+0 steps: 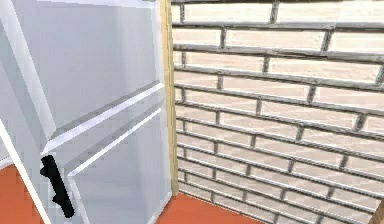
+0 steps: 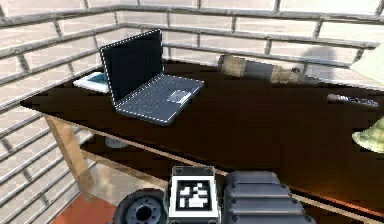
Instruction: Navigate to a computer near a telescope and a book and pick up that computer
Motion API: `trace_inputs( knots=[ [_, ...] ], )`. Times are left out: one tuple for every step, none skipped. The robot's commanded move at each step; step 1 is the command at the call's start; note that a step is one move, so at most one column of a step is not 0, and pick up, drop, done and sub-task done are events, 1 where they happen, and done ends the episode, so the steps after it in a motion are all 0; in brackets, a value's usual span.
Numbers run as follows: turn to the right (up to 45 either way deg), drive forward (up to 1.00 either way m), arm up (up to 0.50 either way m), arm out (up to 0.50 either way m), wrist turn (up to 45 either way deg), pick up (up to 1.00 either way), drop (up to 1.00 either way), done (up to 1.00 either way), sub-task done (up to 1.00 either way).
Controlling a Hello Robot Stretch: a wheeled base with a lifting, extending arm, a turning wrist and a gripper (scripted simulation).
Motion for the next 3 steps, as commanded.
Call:
trace_inputs(
  knots=[
    [0.0,0.0,0.0,0.42,0.0,0.0,0.0,0.0,0.0],
    [0.0,0.0,0.0,0.0,45.0,0.0,0.0,0.0,0.0],
    [0.0,0.0,0.0,0.0,45.0,0.0,0.0,0.0,0.0]
  ],
)
